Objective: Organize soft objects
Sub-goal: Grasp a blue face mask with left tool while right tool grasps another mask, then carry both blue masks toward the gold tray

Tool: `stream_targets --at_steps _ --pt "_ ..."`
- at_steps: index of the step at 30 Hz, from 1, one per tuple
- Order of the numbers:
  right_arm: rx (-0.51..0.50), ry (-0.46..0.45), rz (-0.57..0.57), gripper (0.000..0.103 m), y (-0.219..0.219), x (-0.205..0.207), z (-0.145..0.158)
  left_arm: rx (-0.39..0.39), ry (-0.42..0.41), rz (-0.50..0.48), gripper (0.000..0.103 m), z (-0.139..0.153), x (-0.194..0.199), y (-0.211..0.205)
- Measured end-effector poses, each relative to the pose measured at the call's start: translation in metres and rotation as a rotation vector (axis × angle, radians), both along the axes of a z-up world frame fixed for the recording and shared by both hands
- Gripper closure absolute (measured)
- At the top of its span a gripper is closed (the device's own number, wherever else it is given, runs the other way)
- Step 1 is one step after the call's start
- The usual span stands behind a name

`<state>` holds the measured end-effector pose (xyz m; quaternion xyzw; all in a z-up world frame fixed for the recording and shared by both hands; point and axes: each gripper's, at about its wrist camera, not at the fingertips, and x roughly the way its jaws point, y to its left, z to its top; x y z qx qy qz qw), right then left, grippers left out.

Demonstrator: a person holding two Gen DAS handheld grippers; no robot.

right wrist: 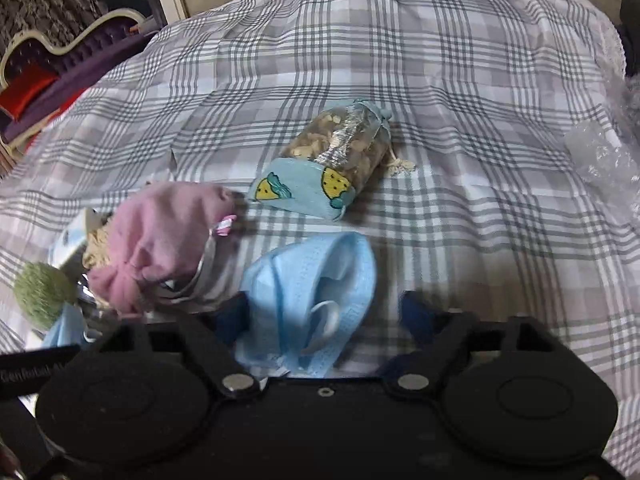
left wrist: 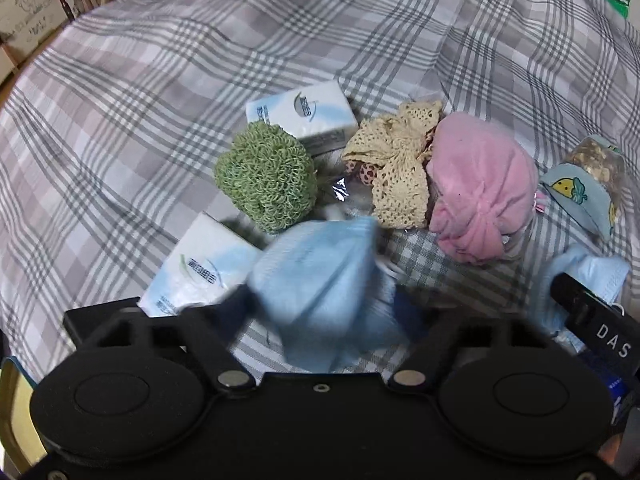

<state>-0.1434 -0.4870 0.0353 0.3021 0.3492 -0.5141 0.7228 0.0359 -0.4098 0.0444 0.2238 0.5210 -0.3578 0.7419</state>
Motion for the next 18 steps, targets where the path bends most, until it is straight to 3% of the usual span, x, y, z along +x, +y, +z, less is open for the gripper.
stream_targets --at_steps 2,5,10,18 --pt "-0.014 -0.020 -0.016 0.061 0.001 -0.005 0.004 -0.005 0.007 0.016 0.053 0.003 0.002 0.003" --pt "0.004 -0.095 -0.021 0.076 0.000 -0.014 0.007 -0.031 0.020 0.019 0.057 0.011 0.004 0.011" --pt "-0.026 -0.190 -0.042 0.081 0.003 -0.027 0.017 -0.065 -0.006 0.036 0.057 0.031 0.004 0.019" --pt "-0.143 -0.264 -0.068 0.081 0.012 -0.039 0.036 -0.115 -0.026 0.030 0.057 0.060 -0.002 0.037"
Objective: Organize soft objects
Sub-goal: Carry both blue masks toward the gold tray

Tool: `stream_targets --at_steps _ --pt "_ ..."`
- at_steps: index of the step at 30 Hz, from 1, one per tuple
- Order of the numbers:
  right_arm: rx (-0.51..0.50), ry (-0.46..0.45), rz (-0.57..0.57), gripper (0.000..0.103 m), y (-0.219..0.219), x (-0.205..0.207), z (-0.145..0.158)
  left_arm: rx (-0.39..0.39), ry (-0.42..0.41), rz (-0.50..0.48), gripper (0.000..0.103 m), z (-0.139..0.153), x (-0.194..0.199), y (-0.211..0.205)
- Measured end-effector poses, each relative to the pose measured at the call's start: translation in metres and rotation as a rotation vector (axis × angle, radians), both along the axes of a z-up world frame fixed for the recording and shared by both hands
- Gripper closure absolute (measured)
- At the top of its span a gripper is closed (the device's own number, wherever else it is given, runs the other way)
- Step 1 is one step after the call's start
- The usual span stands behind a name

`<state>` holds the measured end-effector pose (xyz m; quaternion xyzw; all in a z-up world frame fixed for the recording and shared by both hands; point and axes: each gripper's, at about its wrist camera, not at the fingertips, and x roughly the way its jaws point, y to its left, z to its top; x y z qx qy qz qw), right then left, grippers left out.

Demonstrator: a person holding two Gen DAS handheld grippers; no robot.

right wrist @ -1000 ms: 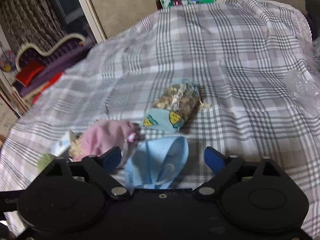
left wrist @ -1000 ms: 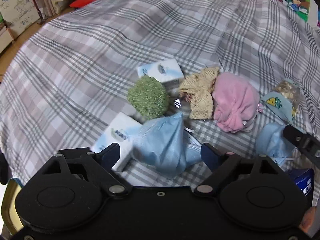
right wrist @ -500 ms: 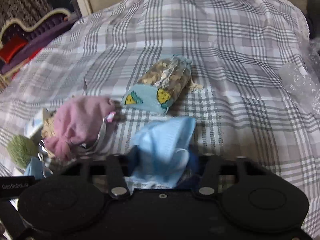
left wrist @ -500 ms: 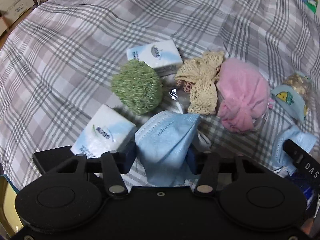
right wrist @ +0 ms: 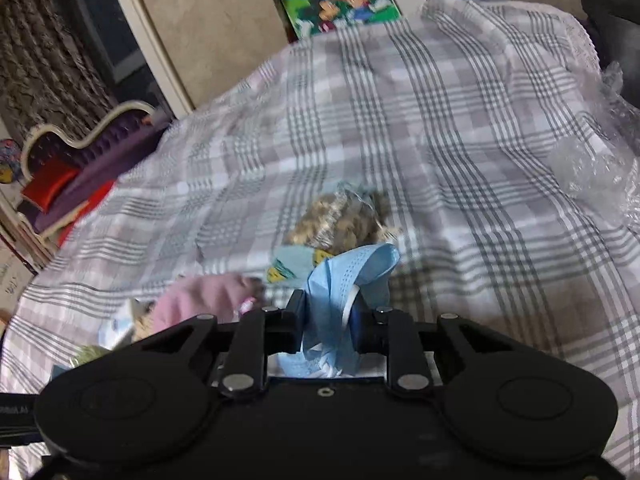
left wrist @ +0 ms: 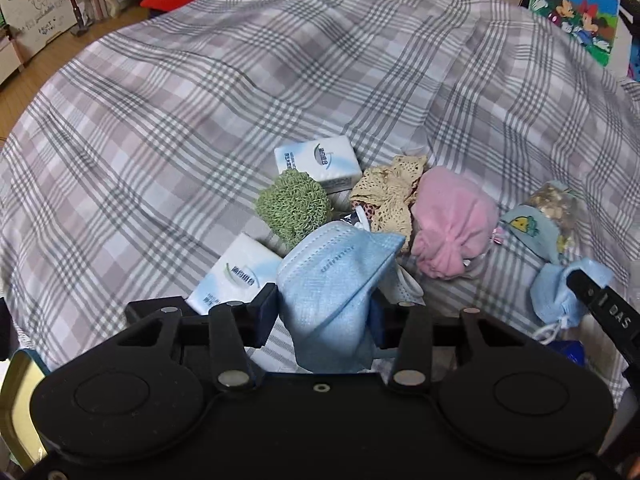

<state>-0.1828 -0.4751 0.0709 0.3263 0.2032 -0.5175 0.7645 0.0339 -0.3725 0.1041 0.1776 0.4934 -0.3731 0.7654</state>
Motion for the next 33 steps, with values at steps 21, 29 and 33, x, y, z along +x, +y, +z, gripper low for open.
stream_targets --at_steps 21,29,33 --pt "-0.215 -0.059 0.468 0.084 0.115 0.043 0.071 -0.048 -0.074 0.230 0.057 0.058 0.012 0.198" --pt "-0.105 -0.033 0.768 0.084 0.194 0.079 0.080 -0.005 0.014 0.443 0.057 0.019 0.039 0.290" --pt "-0.026 -0.010 0.894 0.084 0.228 0.096 0.069 0.026 0.057 0.542 0.057 -0.009 0.050 0.328"
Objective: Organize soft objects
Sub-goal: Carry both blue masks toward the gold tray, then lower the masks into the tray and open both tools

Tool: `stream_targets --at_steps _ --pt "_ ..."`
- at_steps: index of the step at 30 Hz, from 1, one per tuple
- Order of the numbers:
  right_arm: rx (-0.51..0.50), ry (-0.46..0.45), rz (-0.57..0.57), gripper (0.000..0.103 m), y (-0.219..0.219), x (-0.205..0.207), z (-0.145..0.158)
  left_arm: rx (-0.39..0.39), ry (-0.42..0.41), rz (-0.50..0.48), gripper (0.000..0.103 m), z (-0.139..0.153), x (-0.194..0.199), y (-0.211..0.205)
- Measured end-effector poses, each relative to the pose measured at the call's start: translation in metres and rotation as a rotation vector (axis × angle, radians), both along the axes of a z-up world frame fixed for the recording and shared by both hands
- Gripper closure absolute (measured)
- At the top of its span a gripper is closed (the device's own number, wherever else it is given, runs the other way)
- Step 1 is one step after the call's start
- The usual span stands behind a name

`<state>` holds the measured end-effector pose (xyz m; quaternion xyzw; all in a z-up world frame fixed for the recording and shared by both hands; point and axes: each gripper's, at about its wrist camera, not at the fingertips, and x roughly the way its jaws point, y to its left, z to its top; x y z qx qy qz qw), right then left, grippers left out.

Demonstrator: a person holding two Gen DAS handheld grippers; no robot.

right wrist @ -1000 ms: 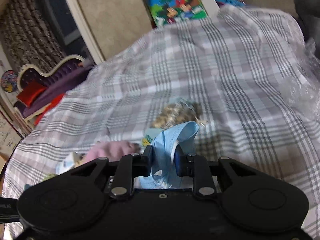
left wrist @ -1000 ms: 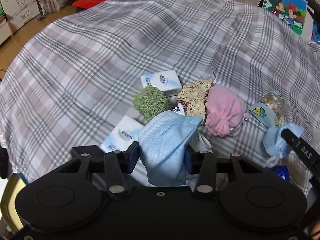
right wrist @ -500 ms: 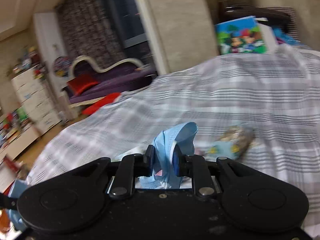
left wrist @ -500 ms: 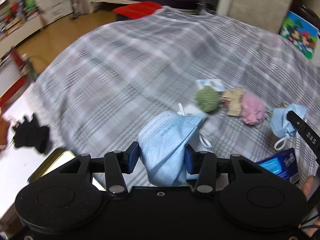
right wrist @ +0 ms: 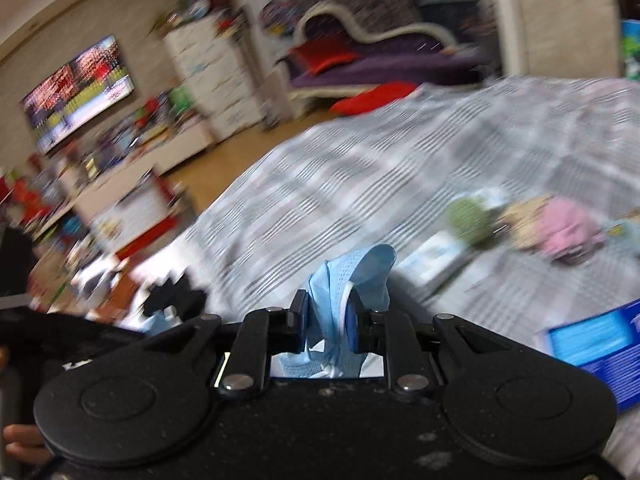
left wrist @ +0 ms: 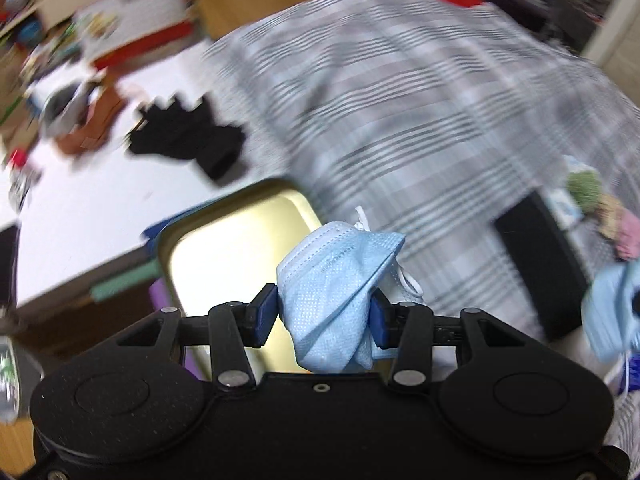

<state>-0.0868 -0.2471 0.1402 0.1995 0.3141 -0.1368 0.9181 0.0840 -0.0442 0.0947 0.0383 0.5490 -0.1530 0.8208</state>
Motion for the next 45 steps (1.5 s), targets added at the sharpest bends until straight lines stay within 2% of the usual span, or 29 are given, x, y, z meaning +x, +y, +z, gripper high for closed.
stream_targets --at_steps 5,10,18,22,25,29,31,32,35,45 --pt "0.004 0.085 0.111 0.084 0.053 0.022 -0.019 0.019 0.051 0.093 0.057 -0.027 0.013 0.028" --pt "-0.014 0.163 0.193 0.084 0.091 0.042 -0.036 0.017 0.086 0.123 0.056 -0.045 0.026 0.038" --pt "-0.037 0.244 0.258 0.084 0.126 0.065 -0.051 0.044 0.050 0.170 0.056 -0.059 0.042 0.042" --pt "-0.047 0.272 0.273 0.084 0.136 0.078 -0.058 0.042 0.053 0.170 0.055 -0.065 0.047 0.042" --pt "-0.053 0.285 0.282 0.084 0.141 0.088 -0.063 0.051 0.051 0.165 0.050 -0.069 0.051 0.041" --pt "-0.053 0.295 0.286 0.079 0.146 0.101 -0.068 0.051 0.039 0.174 0.032 -0.072 0.053 0.045" --pt "-0.064 0.298 0.287 0.077 0.149 0.106 -0.070 0.061 0.028 0.178 0.031 -0.073 0.053 0.045" --pt "-0.070 0.300 0.290 0.070 0.151 0.108 -0.071 0.066 0.026 0.178 0.031 -0.074 0.053 0.046" --pt "-0.076 0.308 0.295 0.065 0.153 0.113 -0.074 0.063 0.030 0.177 0.026 -0.078 0.053 0.047" --pt "-0.072 0.326 0.286 0.062 0.146 0.113 -0.078 0.070 0.039 0.164 0.024 -0.082 0.049 0.044"
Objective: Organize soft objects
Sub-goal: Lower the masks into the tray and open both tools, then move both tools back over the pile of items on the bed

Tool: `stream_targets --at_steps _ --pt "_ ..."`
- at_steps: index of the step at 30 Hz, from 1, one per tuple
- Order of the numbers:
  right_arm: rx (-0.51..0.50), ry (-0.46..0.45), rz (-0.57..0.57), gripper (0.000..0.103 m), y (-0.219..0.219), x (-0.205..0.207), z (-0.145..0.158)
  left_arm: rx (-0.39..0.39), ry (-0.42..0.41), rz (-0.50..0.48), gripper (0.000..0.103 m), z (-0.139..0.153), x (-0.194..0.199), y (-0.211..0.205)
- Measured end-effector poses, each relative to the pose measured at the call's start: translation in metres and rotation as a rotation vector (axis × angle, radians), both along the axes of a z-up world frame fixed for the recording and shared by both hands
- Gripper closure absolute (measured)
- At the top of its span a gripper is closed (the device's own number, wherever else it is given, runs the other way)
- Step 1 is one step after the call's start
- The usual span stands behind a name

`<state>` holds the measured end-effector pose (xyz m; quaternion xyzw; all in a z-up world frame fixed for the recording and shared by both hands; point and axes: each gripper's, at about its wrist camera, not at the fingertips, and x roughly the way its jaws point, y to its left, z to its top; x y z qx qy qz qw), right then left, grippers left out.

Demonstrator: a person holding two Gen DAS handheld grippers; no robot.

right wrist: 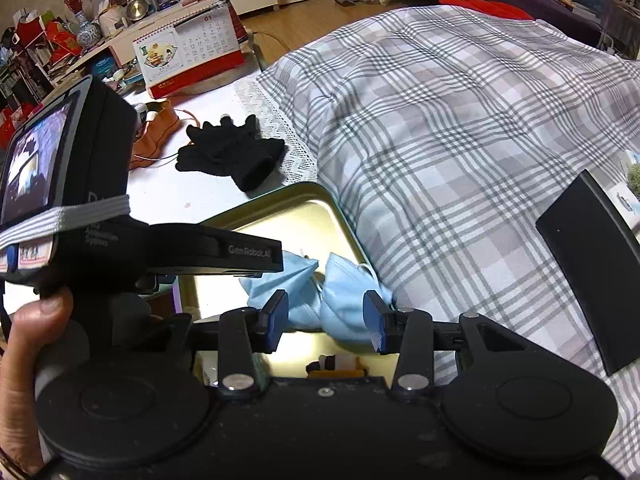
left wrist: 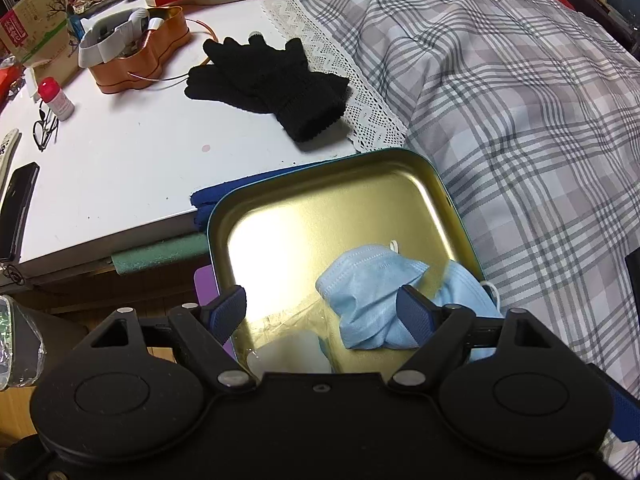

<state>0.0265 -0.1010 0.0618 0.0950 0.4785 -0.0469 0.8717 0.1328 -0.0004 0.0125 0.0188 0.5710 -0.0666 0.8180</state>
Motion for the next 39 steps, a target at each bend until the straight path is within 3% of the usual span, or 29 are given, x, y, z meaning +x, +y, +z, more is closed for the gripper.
stream_targets --at_steps 12,25,30,39 --pt "-0.001 0.023 -0.055 0.060 -0.015 -0.011 0.000 0.011 0.024 -0.019 0.024 -0.003 -0.008 -0.004" --pt "-0.019 0.009 -0.119 0.056 -0.033 -0.059 0.015 -0.004 0.016 -0.025 0.024 0.029 -0.031 0.000" --pt "-0.021 -0.015 -0.164 0.055 -0.051 -0.084 0.026 -0.006 -0.008 -0.082 0.021 0.049 -0.053 -0.020" --pt "-0.065 -0.099 -0.339 0.049 -0.121 -0.150 0.060 -0.003 -0.038 -0.286 0.021 0.076 -0.106 -0.092"
